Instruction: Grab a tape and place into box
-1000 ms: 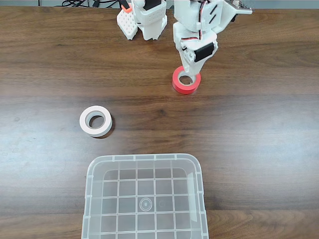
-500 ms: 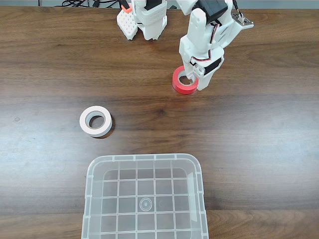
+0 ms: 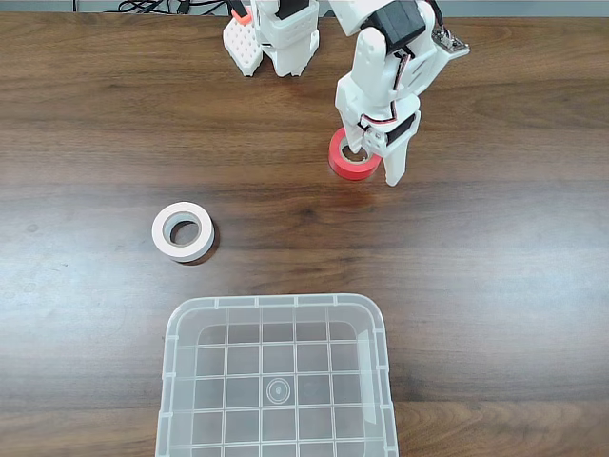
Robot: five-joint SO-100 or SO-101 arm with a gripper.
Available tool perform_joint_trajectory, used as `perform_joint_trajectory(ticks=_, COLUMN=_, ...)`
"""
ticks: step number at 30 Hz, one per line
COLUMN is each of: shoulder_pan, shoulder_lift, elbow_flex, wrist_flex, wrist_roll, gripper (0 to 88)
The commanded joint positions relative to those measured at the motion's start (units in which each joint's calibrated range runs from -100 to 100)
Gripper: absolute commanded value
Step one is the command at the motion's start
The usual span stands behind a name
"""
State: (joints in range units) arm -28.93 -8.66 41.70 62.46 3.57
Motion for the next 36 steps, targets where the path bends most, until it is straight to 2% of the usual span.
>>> perform_joint_trajectory(ticks=1, shoulder_pan=-0.19, shoulder_lift=-0.51, elbow_flex=-0.30, wrist_flex=-2.18, wrist_roll=0.91, gripper=26.4)
perform_joint_trajectory(ticks=9, shoulder_pan=0.03, shoulder_lift=5.69, elbow_flex=-0.22, wrist_flex=-5.09, wrist_roll=1.86, gripper=25.2)
perform_joint_trajectory(ticks=15, shoulder_pan=0.47, shoulder_lift=6.81, elbow_flex=-1.18, wrist_flex=-4.84, wrist_roll=1.86, gripper=8.7)
perform_joint_trajectory(ticks=18, shoulder_pan=0.54, shoulder_lift=5.12, elbow_flex=-1.18, wrist_flex=-4.84, wrist_roll=1.86, gripper=4.7)
perform_joint_trajectory(ticks=36, shoulder_pan=0.40, shoulder_lift=-2.28, elbow_flex=-1.27, wrist_flex=-3.21, wrist_roll=1.91, gripper=4.6)
